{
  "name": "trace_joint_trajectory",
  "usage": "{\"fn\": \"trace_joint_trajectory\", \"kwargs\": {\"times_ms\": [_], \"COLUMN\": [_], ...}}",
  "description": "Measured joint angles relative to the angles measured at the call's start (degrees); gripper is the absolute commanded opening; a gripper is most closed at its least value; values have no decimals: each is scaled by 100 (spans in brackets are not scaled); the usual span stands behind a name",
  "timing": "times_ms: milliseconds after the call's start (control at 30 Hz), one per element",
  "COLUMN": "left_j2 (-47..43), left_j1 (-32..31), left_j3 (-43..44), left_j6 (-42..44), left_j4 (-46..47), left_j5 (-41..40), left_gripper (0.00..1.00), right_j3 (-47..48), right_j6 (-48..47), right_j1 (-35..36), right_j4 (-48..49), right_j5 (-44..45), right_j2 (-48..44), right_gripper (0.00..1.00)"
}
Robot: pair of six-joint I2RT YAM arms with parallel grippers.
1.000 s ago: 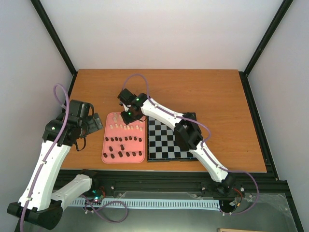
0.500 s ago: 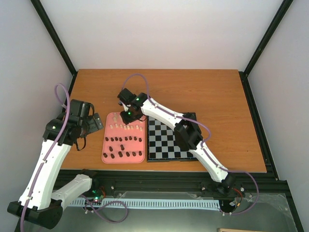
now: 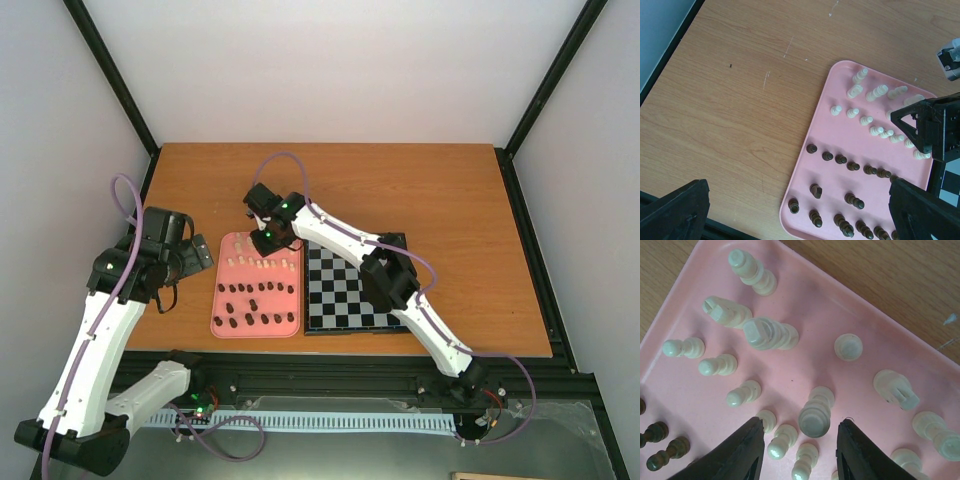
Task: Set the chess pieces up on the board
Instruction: Pick up the chess piece from the storage box.
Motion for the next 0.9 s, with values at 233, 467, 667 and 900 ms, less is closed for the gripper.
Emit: {"fn": "trace_joint_trajectory", "kwargs": {"times_ms": [233, 467, 667, 900], "left_j2": [-26, -74, -87, -105], "left_j1": [0, 0, 0, 0], "left_j3": [0, 0, -7, -85], "left_j6": [0, 0, 2, 2], "left_j4": [-2, -2, 0, 2], "left_j5": [-2, -4, -4, -2], "left_gripper": [100, 100, 100, 100], "right_j3": [37, 127, 214, 214], "right_j6": [-17, -17, -48, -140], "right_j1": [0, 0, 0, 0], "right_j4": [4, 11, -2, -98], "right_j5": [15, 15, 68, 212], "right_j2": [52, 197, 199, 175], "right_gripper": [28, 14, 3, 3]}}
